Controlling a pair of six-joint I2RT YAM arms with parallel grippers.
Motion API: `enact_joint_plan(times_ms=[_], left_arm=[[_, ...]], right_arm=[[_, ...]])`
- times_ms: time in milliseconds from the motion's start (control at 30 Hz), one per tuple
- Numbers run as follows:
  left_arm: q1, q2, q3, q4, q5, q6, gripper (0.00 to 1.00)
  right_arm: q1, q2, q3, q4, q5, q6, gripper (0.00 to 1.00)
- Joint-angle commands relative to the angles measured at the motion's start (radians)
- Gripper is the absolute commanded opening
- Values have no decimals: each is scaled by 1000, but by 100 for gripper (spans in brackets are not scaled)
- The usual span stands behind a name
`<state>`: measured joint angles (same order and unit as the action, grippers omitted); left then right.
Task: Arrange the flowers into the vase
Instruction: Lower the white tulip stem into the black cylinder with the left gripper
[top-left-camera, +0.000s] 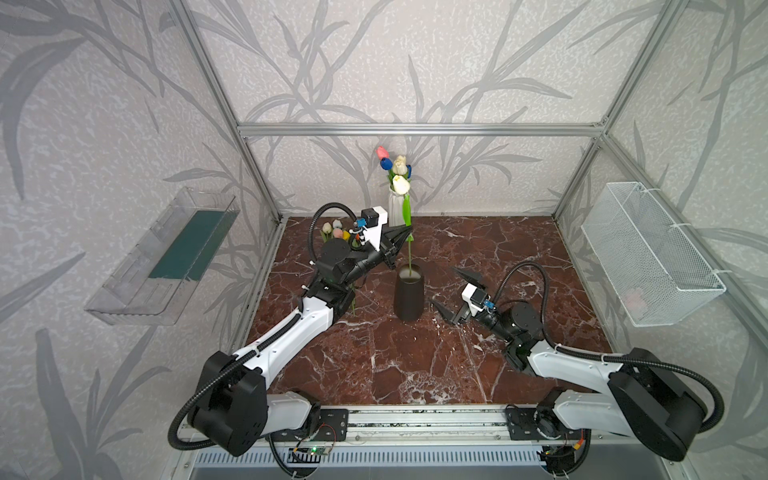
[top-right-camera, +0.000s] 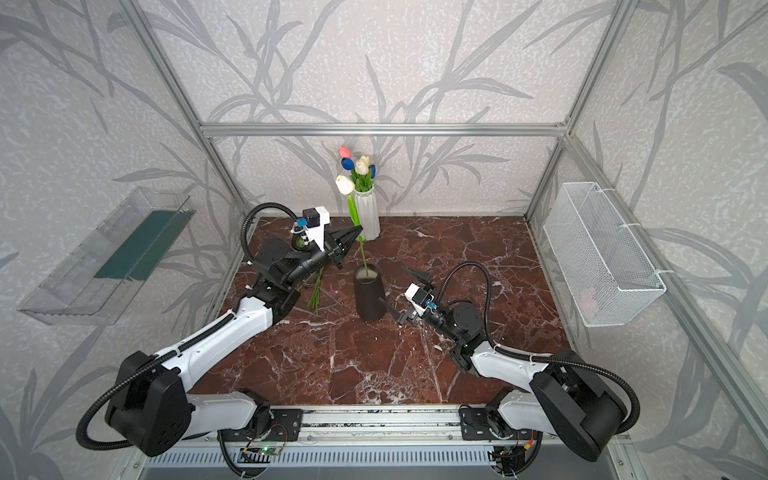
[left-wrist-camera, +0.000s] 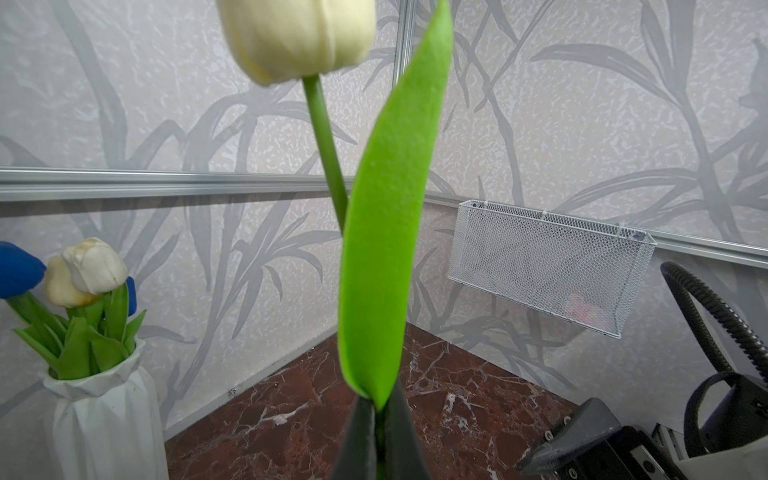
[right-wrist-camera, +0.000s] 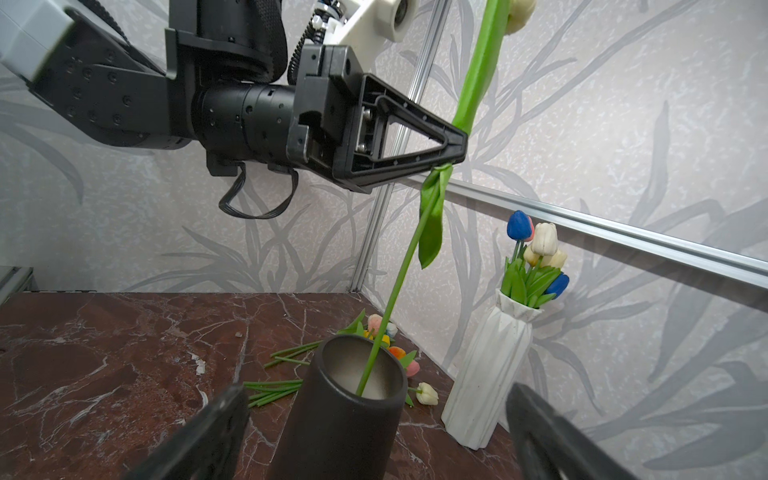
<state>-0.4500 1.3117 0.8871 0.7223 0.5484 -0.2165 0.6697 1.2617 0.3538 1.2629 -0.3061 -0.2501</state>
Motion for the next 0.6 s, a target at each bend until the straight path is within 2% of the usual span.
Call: enact_joint_plan(times_ms=[0,200,367,500,567], left_arm=[[-9,16,-35,44,4,18,0],[-30,0,-130,38,12,47,0],[-46,-44,-151,-54,9,106,1],[-50,-56,-182,-50,4,125,26],[-50,-70,-195,-52,-7,131,45]], right_arm=[[7,-1,2,20,1,-15,97],[7,0,3,18,4,-21,97],[7,21,4,31,-2,-18,97],[7,32,4,39,-6,-16,97],[7,32,5,30,-6,-16,97]])
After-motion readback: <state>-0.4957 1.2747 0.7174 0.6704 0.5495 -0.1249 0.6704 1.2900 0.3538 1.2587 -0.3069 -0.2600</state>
